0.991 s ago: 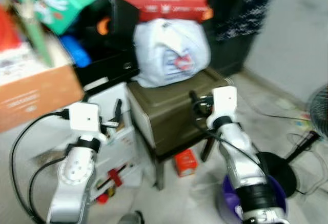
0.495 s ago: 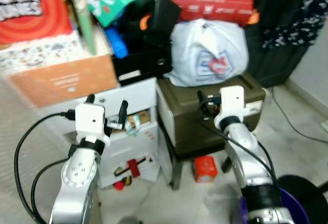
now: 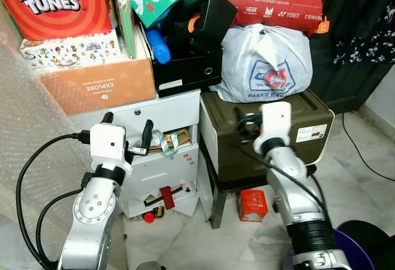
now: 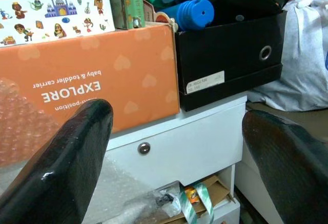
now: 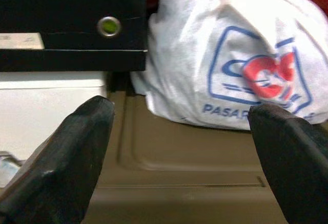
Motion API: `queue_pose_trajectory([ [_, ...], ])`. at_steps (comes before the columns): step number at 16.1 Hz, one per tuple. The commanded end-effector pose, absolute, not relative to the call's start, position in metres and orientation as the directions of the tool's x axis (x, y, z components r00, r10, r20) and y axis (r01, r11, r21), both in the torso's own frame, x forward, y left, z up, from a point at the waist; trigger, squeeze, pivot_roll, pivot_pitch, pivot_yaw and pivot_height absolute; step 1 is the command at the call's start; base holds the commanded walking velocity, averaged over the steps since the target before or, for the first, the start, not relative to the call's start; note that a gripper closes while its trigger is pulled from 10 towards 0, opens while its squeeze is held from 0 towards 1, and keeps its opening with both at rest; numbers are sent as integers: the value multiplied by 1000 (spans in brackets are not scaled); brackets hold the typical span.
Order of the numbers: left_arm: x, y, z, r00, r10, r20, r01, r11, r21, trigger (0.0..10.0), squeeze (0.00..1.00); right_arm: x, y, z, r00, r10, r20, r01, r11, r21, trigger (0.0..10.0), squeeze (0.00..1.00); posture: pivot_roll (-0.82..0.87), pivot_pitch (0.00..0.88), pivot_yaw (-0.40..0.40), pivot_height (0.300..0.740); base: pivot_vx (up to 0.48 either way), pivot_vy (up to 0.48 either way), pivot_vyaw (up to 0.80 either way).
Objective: Clean up the room
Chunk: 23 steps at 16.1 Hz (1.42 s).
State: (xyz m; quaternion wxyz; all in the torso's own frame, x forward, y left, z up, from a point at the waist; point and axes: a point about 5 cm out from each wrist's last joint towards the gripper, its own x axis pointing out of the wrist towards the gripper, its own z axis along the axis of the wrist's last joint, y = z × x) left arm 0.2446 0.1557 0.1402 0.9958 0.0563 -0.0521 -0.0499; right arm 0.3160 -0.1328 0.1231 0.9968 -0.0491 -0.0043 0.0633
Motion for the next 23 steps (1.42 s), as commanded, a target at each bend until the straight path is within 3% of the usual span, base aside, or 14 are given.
queue_pose_trajectory([
  [1, 246, 157, 141, 990, -108, 92, 96, 988, 122, 10000, 0, 317, -135, 125, 993, 121, 3, -120, 988, -102, 10000, 0, 4, 0, -15, 740, 0, 0, 0],
  [17, 249, 160, 140, 990, -114, 76, 104, 986, 130, 10000, 0, 319, -132, 126, 993, 116, 13, -115, 991, -73, 10000, 0, 8, 0, -2, 740, 0, -293, 0],
  [23, 252, 163, 140, 993, -87, 77, 78, 990, 114, 10000, 0, 320, -131, 127, 994, 112, 19, -110, 989, -103, 10000, 0, 8, 0, 0, 740, 0, 0, 231],
])
